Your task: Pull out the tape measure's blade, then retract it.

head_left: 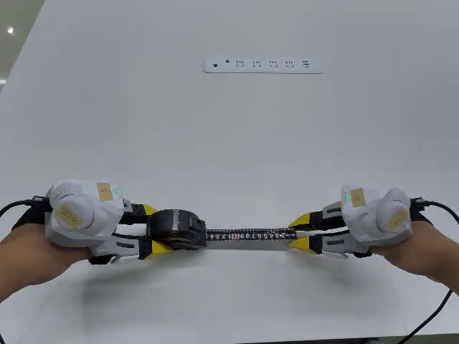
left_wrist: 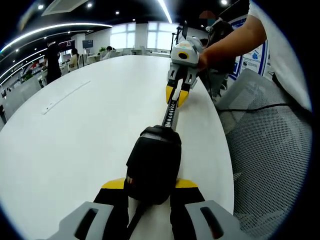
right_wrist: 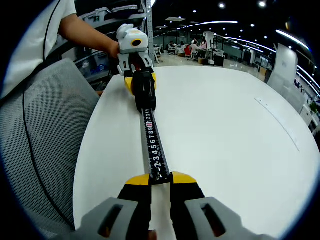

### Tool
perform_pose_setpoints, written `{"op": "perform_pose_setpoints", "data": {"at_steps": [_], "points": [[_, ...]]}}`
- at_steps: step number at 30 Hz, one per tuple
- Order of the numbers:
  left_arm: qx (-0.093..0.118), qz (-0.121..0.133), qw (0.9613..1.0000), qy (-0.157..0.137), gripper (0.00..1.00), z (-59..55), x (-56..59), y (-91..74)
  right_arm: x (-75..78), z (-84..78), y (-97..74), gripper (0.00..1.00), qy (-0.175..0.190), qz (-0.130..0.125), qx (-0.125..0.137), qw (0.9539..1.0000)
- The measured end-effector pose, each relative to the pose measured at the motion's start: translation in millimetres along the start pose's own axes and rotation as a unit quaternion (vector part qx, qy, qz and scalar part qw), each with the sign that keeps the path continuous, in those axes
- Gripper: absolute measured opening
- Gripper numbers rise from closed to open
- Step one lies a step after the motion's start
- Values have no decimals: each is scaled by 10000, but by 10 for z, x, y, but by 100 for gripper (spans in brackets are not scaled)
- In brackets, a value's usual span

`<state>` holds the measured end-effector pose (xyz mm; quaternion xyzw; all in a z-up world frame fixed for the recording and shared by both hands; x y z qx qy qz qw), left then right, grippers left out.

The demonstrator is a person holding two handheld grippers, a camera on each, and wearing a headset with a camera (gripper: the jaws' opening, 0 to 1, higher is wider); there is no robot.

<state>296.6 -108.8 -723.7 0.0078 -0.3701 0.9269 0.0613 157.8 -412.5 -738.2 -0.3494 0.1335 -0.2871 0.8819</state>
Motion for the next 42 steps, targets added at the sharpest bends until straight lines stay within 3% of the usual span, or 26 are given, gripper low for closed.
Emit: {"op": "perform_pose_setpoints", "data": {"at_steps": [14,42], "points": [[-3,-15,10000,6,28,3,-10,7,55,-218,-262,10,203,-140,-117,9996],[-20,-49,10000,11,28,2,-22,13,77,-405,-505,10,437,-292,-257,9983]]}}
Point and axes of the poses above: the centre of the closed fingertips' face, and the gripper's own axes: y roughly forward along the fingers, x roughly to its right, z roughly out of its top, the point moved 10 cm from there along -y, roughly backward along the fingers
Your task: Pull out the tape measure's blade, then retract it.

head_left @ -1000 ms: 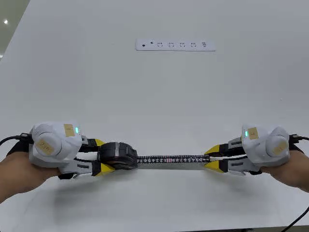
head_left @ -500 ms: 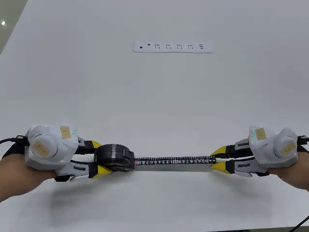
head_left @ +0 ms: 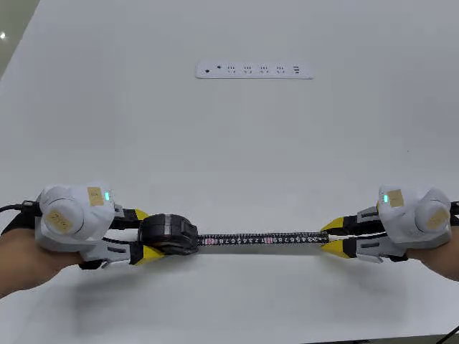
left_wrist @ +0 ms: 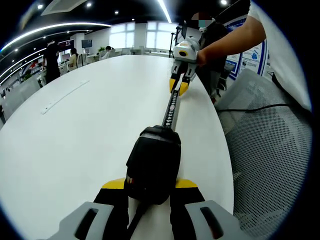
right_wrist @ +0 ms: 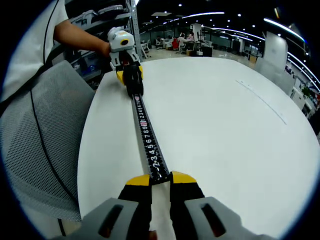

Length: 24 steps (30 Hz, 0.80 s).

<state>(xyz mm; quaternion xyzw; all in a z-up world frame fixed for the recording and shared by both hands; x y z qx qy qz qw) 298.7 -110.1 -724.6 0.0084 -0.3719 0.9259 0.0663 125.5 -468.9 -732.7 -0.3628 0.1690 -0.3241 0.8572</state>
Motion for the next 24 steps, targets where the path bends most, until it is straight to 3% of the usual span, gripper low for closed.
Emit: {"op": "perform_pose_setpoints", "data": {"at_steps": [14,24], "points": [[-14,-8,10000,7,29,4,3,2,9,-100,-129,10,138,-98,-97,9998],[-40,1,10000,66,29,17,15,11,-9,-132,-80,11,250,-94,-148,9995]]}}
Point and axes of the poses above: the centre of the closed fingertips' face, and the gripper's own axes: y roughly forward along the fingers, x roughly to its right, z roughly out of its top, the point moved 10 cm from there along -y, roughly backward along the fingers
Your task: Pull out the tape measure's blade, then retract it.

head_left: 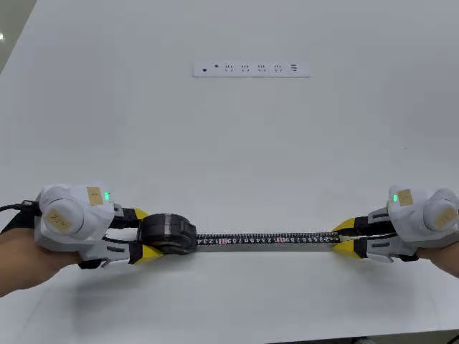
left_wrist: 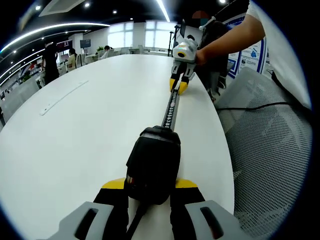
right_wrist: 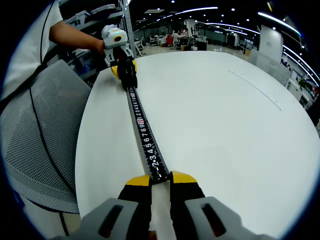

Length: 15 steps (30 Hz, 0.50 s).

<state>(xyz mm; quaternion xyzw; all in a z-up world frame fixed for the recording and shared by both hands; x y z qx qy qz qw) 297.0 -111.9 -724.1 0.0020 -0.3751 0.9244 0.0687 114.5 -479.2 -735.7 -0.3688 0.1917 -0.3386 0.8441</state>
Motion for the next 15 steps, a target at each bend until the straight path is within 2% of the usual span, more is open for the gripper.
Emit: {"op": "perform_pose_setpoints", "data": {"at_steps": [7,15], "points": [[-7,33,10000,-10,29,2,12,0,6,-6,4,11,69,-18,41,10000],[-108,90,9999,-23,29,23,20,7,13,-2,10,12,-61,-10,15,10000]]}}
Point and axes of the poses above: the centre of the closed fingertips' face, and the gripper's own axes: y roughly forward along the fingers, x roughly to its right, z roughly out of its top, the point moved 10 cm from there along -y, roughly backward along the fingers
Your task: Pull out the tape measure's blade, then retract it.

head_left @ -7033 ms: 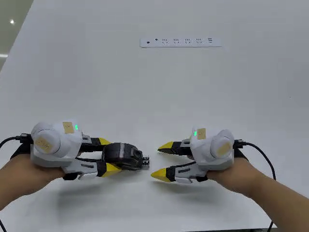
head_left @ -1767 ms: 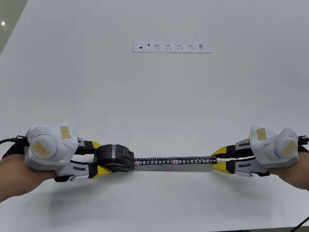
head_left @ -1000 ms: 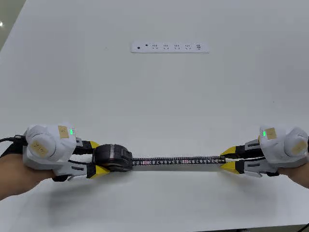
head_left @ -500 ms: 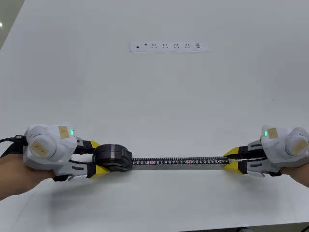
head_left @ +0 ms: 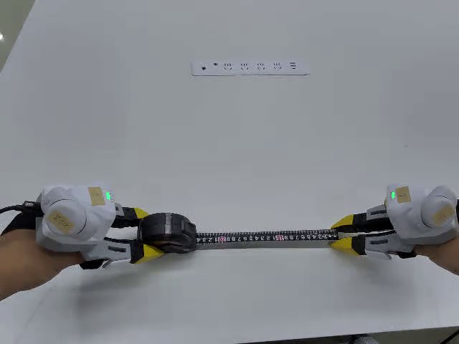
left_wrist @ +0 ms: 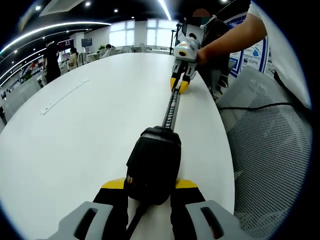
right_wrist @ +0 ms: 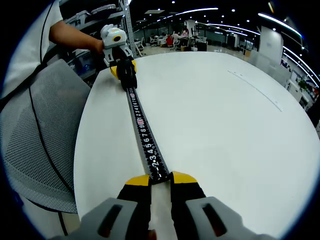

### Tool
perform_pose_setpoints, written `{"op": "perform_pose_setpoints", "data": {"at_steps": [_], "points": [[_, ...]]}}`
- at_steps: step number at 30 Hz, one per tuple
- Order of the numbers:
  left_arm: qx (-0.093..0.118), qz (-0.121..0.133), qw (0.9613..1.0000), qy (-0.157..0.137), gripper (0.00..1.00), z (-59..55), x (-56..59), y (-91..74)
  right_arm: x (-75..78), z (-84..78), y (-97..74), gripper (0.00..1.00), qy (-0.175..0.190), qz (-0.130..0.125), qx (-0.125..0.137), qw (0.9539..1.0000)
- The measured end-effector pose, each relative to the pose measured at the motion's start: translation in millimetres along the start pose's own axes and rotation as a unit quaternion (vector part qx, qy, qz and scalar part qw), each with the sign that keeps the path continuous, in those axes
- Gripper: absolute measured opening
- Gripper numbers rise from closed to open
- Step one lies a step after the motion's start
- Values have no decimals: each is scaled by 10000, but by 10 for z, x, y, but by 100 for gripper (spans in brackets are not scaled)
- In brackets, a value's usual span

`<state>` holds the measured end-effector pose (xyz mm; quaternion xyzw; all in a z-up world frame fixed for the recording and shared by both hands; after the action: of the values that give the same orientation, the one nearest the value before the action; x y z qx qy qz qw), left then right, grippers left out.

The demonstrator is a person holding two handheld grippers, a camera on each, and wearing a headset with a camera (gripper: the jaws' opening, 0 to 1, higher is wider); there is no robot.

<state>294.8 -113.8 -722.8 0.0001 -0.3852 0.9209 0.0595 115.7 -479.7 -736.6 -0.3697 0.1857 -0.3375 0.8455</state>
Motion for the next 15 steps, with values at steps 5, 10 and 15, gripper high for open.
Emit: {"op": "perform_pose_setpoints", "data": {"at_steps": [5,10,15], "points": [[-73,6,10000,-1,30,20,3,4,-2,-3,-2,13,-65,10,-40,10000],[-100,17,9999,-51,30,21,5,1,-26,-4,-5,13,-140,8,-80,9999],[-80,24,9999,-110,31,10,7,-3,-42,-9,-11,13,-125,-9,-40,9999]]}}
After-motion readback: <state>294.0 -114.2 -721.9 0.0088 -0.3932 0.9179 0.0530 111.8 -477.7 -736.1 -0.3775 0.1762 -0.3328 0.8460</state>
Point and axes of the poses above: the centre of the closed fingertips' face, and the gripper's own axes: y roughly forward along the fingers, x roughly to its right, z roughly out of its top, the point moved 10 cm from there along -y, roughly backward along the fingers
